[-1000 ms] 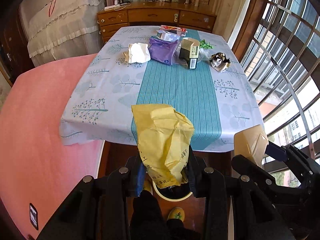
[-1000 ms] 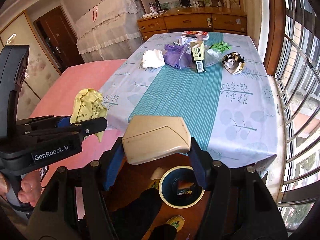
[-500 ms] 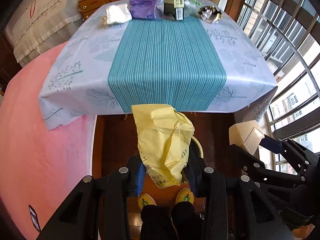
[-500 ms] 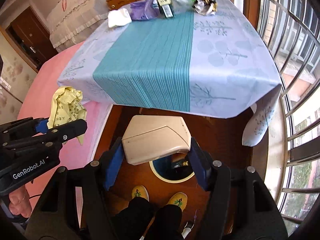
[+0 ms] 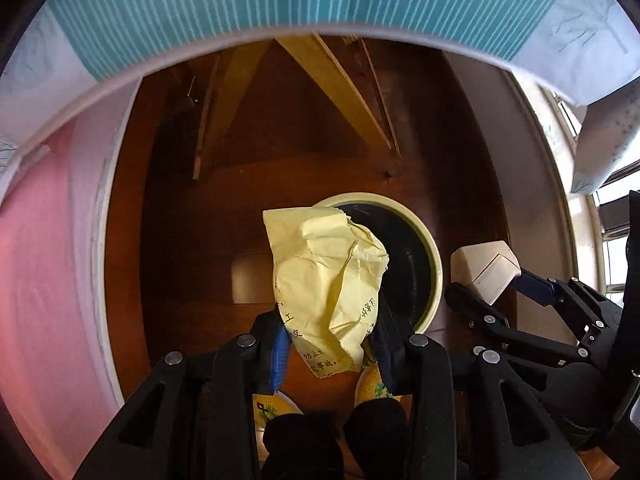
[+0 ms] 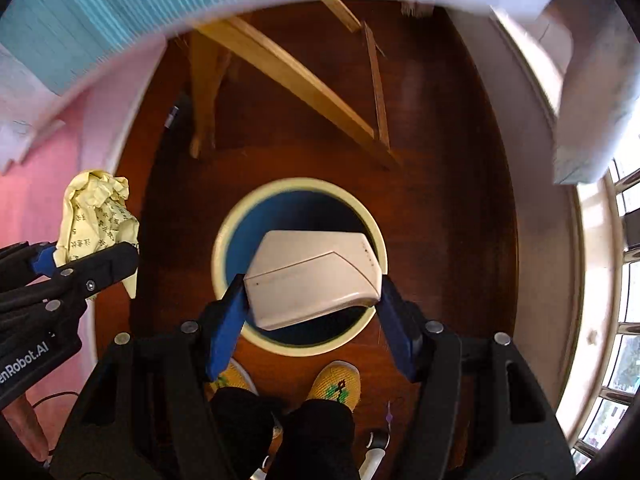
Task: Collect trash
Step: 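Carry the yellow paper and beige cardboard over the bin and release both, then raise both tools back toward the table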
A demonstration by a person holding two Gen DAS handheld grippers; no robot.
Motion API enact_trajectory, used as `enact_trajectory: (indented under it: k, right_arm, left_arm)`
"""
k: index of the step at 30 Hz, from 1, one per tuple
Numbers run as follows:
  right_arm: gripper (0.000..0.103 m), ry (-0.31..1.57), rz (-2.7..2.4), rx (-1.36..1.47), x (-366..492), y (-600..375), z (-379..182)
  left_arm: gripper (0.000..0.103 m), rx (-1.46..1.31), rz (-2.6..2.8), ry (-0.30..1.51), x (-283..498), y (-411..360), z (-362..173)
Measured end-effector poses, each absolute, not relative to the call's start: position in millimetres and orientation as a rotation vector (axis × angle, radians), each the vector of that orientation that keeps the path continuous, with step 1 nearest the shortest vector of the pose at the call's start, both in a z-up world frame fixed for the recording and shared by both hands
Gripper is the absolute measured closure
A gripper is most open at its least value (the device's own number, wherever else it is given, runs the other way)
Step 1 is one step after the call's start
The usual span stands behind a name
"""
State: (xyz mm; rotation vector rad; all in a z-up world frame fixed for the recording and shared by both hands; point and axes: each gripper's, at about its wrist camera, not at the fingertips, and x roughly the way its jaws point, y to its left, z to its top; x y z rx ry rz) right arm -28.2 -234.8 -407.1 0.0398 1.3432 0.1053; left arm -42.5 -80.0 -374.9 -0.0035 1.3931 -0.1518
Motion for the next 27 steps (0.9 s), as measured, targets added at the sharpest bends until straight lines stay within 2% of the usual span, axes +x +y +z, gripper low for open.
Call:
enact_trajectory:
  k: [4, 7, 8, 9, 11, 18, 27]
  right_arm:
    - [0.043, 1.370, 0.114, 0.030, -22, -234, -463]
    - [0.043, 1.394, 0.135, 0.046, -18, -233, -490]
    - [0.043, 1.412, 0.144, 0.056, -16, -233, -498]
    - [0.041, 1.422, 0.151, 0.060, -16, -233, -505]
    - [0.032, 1.414, 0.155, 0.038, -17, -232, -511]
    - [0.029, 1.419, 0.112, 0.009, -22, -223, -509]
    - [0.029, 1.387, 0.019, 0.044, -34, -223, -439]
  left_arm:
    - [0.065, 0.036, -0.175, 1.365, -33, -85, -424]
    - [0.054, 0.074, -0.210, 1.348, -28, -83, -451]
    - [0.040, 0.074, -0.222, 1.348, -26, -82, -457]
    - [0.021, 0.071, -0.233, 1.348, -24, -80, -463]
    - [0.010, 0.052, -0.249, 1.341, -23, -74, -471]
    - [0.010, 0.003, -0.285, 1.337, -28, -55, -470]
    - [0.010, -0.004, -0.295, 1.278, -45, -38, -398]
